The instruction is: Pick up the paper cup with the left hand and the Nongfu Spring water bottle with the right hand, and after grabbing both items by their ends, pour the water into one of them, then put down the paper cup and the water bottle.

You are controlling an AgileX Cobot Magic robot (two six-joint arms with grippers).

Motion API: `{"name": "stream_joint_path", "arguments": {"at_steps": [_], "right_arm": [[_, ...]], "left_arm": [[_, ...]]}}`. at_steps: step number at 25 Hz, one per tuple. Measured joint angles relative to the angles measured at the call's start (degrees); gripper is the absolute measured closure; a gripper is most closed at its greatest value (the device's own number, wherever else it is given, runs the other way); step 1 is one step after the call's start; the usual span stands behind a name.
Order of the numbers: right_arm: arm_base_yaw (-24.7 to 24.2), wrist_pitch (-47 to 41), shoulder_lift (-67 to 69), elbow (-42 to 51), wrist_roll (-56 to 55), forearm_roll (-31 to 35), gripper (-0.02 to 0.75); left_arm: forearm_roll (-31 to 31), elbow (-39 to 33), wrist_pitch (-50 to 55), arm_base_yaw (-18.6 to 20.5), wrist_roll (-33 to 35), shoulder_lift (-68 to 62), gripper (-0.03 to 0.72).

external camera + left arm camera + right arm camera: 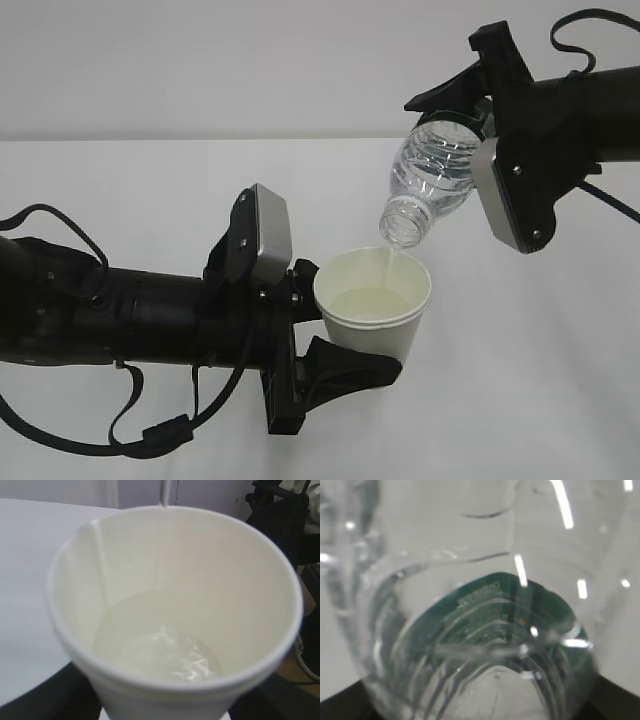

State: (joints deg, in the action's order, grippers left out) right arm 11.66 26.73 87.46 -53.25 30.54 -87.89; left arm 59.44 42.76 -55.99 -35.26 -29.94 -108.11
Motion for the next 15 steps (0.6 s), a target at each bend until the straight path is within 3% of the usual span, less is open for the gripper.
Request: {"name": "stream_joint_path", "arguments": {"at_steps": [15], "right_arm": [[0.0,0.1,0.0,0.0,0.5,0.0,0.246]], "left_arm": [[0.0,0.0,0.0,0.0,0.0,0.0,0.207]]}}
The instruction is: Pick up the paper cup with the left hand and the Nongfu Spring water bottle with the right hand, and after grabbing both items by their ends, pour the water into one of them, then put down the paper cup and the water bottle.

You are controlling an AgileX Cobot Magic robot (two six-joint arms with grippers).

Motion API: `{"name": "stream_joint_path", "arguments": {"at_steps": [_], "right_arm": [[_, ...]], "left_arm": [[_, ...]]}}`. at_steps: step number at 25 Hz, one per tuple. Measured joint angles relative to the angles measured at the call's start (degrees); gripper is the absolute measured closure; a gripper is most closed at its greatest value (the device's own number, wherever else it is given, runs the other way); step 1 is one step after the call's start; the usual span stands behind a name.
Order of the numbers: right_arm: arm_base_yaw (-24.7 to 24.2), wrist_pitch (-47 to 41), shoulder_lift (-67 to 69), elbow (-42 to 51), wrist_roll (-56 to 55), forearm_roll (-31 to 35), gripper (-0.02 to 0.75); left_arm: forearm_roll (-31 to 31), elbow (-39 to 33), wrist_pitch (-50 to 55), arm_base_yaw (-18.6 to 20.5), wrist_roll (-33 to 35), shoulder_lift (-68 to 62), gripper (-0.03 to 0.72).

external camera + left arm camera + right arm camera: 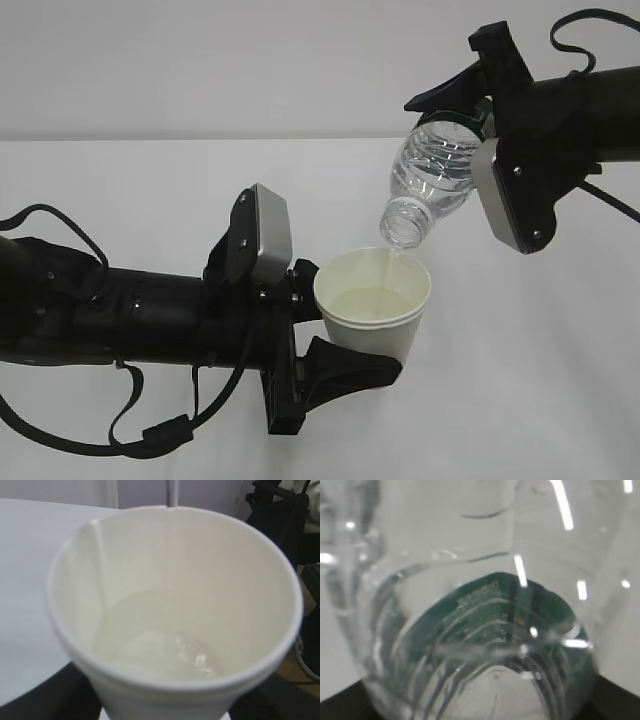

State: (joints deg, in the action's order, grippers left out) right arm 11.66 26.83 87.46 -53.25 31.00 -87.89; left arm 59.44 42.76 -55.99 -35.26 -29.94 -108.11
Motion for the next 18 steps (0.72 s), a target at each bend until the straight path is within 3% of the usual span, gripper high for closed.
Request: {"name": "stream_joint_path", "arguments": {"at_steps": [18], "right_arm": [[0.0,0.0,0.0,0.0,0.1,0.0,0.246]], "left_arm": [[0.0,0.0,0.3,0.0,0.0,0.0,0.207]]}}
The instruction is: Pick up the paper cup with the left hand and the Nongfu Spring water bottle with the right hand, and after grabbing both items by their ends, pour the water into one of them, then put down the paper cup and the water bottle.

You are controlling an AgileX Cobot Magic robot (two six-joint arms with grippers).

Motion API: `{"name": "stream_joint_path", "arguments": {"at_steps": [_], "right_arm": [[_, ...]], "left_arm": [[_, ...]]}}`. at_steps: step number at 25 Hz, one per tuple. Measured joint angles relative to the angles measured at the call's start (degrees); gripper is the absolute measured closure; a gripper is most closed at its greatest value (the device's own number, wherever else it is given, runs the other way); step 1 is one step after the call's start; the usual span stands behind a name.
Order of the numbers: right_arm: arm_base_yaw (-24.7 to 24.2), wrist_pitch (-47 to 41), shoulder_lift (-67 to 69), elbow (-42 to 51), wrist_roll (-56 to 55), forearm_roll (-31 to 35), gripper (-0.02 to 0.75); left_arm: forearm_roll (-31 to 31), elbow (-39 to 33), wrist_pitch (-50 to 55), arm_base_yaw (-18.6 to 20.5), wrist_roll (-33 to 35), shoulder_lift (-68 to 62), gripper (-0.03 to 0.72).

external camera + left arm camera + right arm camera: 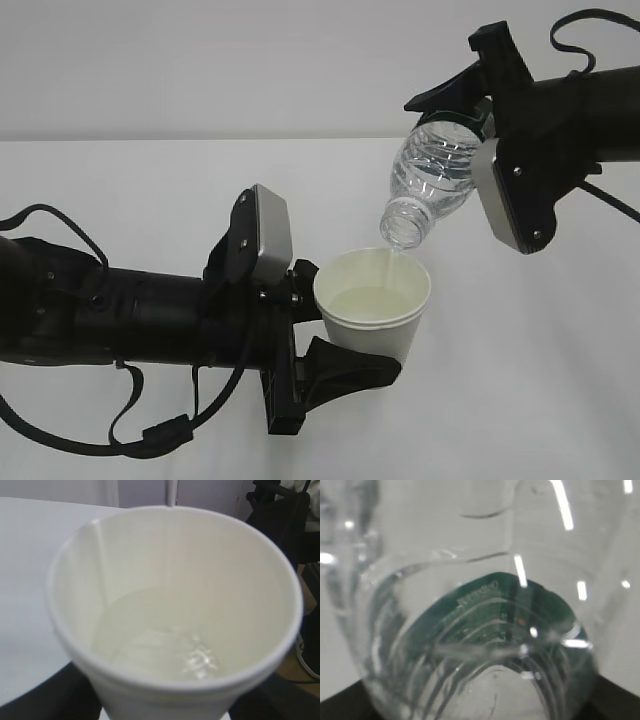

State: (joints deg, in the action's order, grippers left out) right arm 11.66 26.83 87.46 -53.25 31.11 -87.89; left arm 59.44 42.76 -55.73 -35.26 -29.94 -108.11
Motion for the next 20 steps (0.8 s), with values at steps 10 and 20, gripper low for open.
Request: {"name": "stream_joint_path", "arguments": {"at_steps": [10,20], "right_arm": [[0.0,0.0,0.0,0.0,0.1,0.0,0.246],[0.0,0.0,0.0,0.0,0.3,0.0,0.246]], "left_arm": [[0.0,0.0,0.0,0.0,0.0,0.0,0.207],[0.0,0.0,0.0,0.0,0.0,0.0,0.207]]}}
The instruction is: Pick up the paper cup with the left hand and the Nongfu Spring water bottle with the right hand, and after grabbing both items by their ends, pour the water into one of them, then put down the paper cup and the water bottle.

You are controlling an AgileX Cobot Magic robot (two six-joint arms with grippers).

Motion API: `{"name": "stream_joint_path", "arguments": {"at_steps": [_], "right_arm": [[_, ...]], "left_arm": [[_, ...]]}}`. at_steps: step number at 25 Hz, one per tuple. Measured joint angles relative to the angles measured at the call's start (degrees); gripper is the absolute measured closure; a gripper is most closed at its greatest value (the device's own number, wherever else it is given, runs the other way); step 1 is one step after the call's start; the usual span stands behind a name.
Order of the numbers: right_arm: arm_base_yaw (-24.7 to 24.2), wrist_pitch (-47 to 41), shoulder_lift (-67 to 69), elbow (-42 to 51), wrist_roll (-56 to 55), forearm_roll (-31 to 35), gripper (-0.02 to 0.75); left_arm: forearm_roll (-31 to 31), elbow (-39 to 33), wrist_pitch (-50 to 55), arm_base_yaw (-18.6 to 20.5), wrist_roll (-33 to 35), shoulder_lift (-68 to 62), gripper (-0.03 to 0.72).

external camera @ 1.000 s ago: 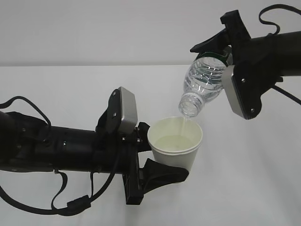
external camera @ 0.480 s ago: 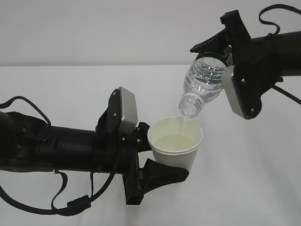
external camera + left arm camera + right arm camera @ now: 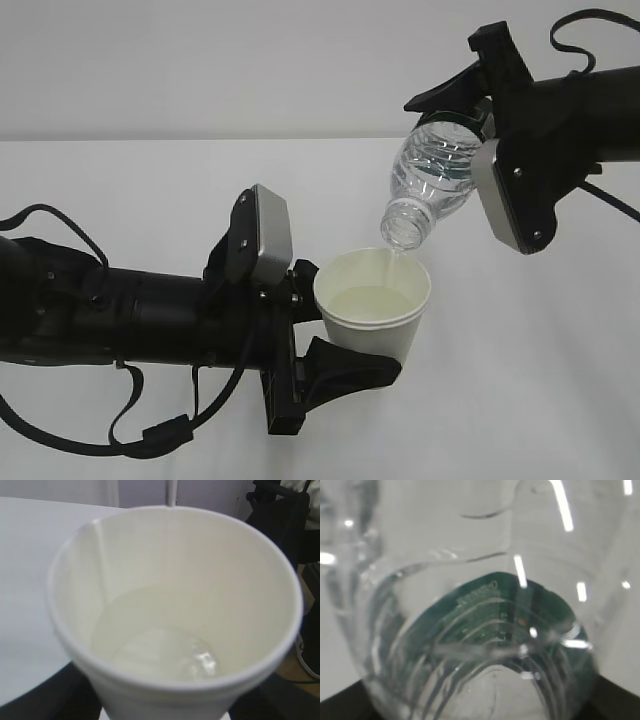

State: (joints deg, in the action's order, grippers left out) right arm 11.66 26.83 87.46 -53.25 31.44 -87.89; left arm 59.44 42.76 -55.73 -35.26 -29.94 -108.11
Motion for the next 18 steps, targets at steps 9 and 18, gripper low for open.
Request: {"name": "stream_joint_path", "arguments": {"at_steps": [9,18], "right_arm": [[0.0,0.0,0.0,0.0,0.7,0.0,0.246],[0.0,0.0,0.0,0.0,1.0,0.0,0.246]], "left_arm": [[0.0,0.0,0.0,0.0,0.0,0.0,0.207],[0.0,0.0,0.0,0.0,0.0,0.0,0.207]]}}
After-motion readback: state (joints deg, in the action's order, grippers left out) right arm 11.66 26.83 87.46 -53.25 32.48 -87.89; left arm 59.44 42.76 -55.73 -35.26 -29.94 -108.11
